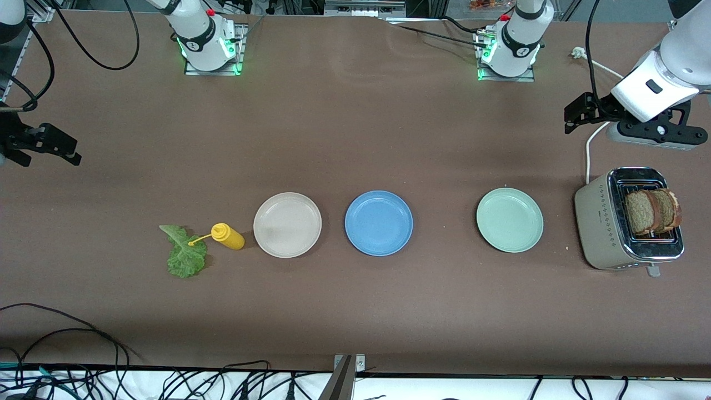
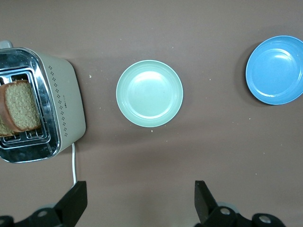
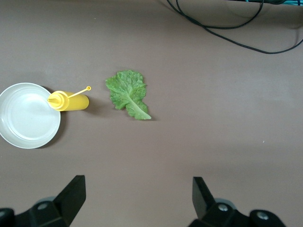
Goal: Make sandwich in blue plate with both arms
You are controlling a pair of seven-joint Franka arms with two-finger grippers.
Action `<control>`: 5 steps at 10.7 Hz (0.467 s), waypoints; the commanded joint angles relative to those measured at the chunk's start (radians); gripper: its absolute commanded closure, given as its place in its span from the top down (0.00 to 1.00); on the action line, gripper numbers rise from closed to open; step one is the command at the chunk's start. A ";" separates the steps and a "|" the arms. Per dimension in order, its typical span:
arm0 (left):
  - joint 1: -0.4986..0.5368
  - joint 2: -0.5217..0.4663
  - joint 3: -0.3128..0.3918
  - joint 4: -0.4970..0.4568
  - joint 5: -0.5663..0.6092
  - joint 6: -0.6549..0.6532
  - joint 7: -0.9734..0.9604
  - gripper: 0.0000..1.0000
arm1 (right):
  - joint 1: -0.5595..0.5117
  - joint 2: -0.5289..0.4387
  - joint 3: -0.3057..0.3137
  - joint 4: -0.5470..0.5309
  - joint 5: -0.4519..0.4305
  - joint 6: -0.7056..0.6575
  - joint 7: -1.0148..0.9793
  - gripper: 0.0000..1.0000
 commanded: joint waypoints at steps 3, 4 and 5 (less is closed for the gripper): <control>0.004 0.004 0.001 0.020 0.015 -0.018 0.022 1.00 | 0.002 0.006 0.001 0.023 -0.018 -0.015 0.012 1.00; 0.004 0.006 0.001 0.022 0.015 -0.018 0.022 1.00 | 0.002 0.006 0.001 0.023 -0.018 -0.015 0.010 1.00; 0.004 0.006 0.001 0.025 0.015 -0.018 0.022 1.00 | 0.000 0.005 0.001 0.023 -0.018 -0.015 0.010 1.00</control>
